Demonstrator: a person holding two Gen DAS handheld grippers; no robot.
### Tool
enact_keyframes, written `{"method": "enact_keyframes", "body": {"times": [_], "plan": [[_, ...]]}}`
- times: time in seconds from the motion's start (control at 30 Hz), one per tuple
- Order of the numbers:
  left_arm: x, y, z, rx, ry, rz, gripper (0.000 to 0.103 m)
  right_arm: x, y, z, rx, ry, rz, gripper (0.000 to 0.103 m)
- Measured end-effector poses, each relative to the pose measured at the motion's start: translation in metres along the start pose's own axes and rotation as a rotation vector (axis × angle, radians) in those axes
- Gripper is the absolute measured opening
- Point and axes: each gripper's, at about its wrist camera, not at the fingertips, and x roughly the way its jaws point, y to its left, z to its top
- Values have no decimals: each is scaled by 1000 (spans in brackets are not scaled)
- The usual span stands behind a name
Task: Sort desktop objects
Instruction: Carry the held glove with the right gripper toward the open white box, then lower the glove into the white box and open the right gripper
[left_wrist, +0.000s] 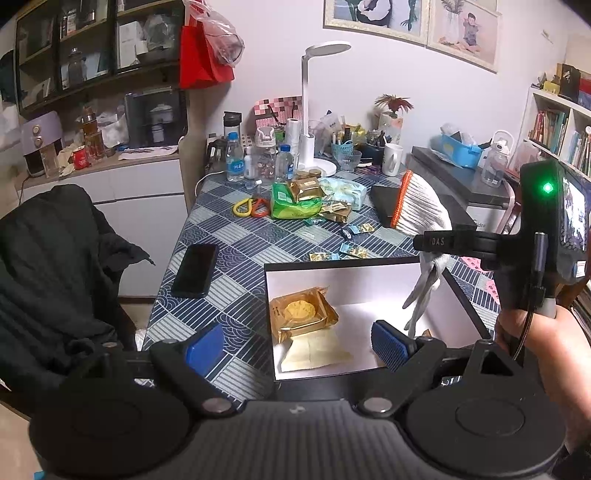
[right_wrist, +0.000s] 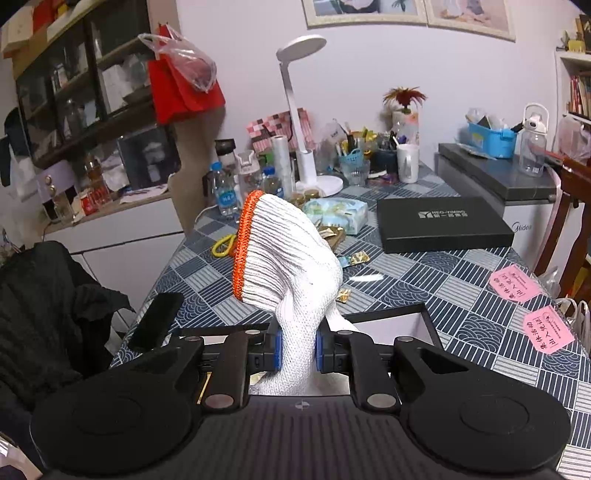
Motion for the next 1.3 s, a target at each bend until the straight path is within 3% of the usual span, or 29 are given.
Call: {"method": "enact_keyframes", "body": {"times": [0.63, 1.3], "plan": [[-4, 22, -10, -11, 13, 2, 103, 18, 7, -29, 21, 68, -34, 17], [4, 40, -10, -48, 19, 12, 103, 85, -16, -71, 73, 281, -110, 17]]}}
